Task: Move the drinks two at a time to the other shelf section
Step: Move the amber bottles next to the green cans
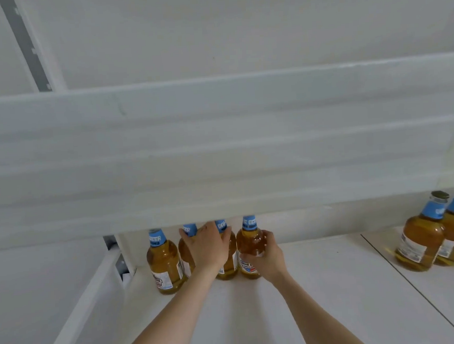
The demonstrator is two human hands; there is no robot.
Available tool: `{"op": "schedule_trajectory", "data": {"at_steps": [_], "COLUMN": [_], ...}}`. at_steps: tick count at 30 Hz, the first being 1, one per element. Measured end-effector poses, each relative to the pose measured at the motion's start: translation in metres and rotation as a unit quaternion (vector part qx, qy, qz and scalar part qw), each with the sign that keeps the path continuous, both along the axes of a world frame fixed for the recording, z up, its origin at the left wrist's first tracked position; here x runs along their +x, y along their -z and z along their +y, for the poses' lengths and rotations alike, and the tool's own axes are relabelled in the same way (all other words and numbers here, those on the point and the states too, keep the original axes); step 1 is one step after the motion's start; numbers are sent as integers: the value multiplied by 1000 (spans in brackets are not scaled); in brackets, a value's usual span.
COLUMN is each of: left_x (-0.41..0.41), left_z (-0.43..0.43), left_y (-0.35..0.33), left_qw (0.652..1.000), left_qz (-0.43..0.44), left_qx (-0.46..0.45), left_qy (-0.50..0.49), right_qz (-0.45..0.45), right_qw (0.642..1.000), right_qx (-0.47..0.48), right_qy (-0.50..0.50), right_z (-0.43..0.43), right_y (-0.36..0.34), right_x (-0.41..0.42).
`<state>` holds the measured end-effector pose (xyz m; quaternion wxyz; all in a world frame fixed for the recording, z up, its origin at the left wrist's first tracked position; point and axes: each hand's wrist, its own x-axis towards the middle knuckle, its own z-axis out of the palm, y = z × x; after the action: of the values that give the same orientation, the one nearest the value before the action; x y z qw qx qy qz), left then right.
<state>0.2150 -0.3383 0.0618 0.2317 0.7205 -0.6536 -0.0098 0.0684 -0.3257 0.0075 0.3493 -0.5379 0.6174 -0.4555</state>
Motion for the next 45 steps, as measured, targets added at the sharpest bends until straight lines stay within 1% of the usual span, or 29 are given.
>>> {"op": "schedule_trajectory", "data": {"at_steps": [3, 6, 11, 15, 18, 27, 31, 36, 41, 45], "left_x": [-2, -3, -2, 2, 6, 23, 34, 37, 29, 16], "left_z": [-3, -1, 19, 37, 56, 95, 101, 111, 121, 129], "left_y": [7, 11, 14, 27, 35, 36, 37, 35, 32, 34], "left_qw": [998, 996, 995, 989, 979, 957, 946, 930, 913, 909], "left_qz": [54, 82, 89, 119, 159, 248, 293, 343, 393, 402], "left_qx": [11, -1, -42, -90, -123, -120, -114, -108, -80, -62], "left_qy": [-22, -23, -23, -8, 36, 86, 80, 75, 79, 85], "right_qz": [-17, -32, -65, -80, -96, -128, -150, -201, -254, -257], "right_qw": [1000, 999, 998, 997, 995, 991, 988, 978, 965, 964], "right_qx": [-3, -2, -1, 4, 13, 22, 32, 53, 69, 72], "right_qy": [12, 15, 6, -16, -26, -36, -30, -4, 17, 20], "right_z": [5, 14, 29, 43, 55, 86, 98, 111, 131, 143], "right_y": [1, 3, 9, 10, 11, 5, 0, 1, -3, -6], "right_x": [-4, -10, -20, -27, -30, -27, -24, -25, -37, -52]}}
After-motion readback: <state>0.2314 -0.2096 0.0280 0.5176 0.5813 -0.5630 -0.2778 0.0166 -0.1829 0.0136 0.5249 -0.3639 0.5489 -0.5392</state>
